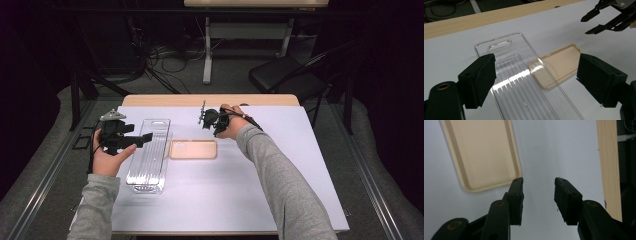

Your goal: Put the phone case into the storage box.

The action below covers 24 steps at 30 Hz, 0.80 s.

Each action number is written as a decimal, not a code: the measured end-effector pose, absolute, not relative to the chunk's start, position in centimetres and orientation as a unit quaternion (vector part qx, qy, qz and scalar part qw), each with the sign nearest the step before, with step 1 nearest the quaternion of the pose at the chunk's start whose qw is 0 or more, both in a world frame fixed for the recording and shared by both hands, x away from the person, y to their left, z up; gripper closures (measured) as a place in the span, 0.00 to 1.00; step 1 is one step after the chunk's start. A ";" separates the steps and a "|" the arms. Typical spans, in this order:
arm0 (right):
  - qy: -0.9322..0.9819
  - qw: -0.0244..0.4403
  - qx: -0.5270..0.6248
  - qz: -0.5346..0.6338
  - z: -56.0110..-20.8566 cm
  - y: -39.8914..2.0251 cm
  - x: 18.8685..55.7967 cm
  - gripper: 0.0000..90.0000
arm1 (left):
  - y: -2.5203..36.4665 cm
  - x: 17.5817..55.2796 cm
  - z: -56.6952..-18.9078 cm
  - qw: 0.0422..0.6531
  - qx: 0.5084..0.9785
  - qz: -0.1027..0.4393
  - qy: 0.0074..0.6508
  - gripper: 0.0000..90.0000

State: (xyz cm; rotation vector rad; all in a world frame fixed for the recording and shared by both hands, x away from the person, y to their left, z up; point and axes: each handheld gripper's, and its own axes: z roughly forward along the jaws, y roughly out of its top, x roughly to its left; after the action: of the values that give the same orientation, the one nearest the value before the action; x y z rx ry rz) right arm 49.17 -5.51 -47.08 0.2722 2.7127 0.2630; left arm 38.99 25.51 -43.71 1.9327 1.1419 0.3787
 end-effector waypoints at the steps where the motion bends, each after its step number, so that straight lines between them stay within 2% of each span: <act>1: 0.971 0.195 0.100 0.095 -47.1 -5.4 49.1 0.66 | 25.5 39.0 -43.7 0.419 0.770 0.151 0.456 0.18; 8: 0.972 0.191 0.100 0.094 -47.2 -4.7 49.4 0.66 | 25.7 39.1 -43.8 0.418 0.769 0.150 0.459 0.18; 19: 0.969 0.184 0.100 0.128 -47.6 -3.5 49.8 0.73 | 25.9 39.1 -44.0 0.417 0.768 0.150 0.462 0.18; 24: 0.972 0.179 0.086 0.124 -48.1 -2.8 49.9 0.73 | 25.9 39.0 -44.0 0.418 0.768 0.150 0.462 0.18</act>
State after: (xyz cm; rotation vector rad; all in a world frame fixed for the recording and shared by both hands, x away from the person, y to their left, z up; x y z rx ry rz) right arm 49.89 -2.82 -48.15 0.2432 2.7482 0.3510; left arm 39.00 25.90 -43.96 1.9267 1.1581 0.3769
